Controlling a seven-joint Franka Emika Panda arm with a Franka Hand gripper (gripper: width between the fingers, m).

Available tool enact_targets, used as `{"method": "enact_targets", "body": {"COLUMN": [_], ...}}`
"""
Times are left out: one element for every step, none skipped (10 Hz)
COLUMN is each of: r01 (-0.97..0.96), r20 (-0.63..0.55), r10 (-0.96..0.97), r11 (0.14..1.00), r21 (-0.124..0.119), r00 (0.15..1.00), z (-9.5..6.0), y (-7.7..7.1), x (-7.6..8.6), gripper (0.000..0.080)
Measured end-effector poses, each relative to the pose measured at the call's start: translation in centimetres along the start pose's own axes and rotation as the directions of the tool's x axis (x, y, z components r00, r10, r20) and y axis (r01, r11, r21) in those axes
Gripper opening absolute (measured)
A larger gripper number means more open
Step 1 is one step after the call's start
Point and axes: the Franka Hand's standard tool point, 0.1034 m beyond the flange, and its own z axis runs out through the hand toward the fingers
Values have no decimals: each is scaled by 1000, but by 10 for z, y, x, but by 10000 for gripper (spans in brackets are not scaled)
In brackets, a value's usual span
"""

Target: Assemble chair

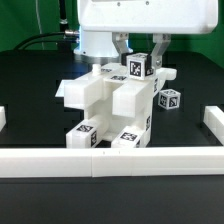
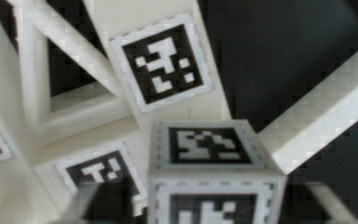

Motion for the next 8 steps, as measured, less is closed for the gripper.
{"method": "enact_targets", "body": {"r01": [22,105,172,244,297,380,445,477], "r20": [1,1,1,1,1,1,2,2], "r10": [-22,-105,-172,-244,-297,-380,-445,-477], "r11": [1000,994,985,970,955,925,896,879], "r21": [0,-1,-1,-1,-2,-3,-6,-10], "r00": [1000,994,985,970,955,925,896,879], "z": [0,0,0,0,0,0,0,1], "y": [0,0,-1,-1,-2,-2,-2,-2], "x": [0,0,0,0,-1,-1,-2,-2], "gripper": [568,568,633,644,644,649,649,649]}}
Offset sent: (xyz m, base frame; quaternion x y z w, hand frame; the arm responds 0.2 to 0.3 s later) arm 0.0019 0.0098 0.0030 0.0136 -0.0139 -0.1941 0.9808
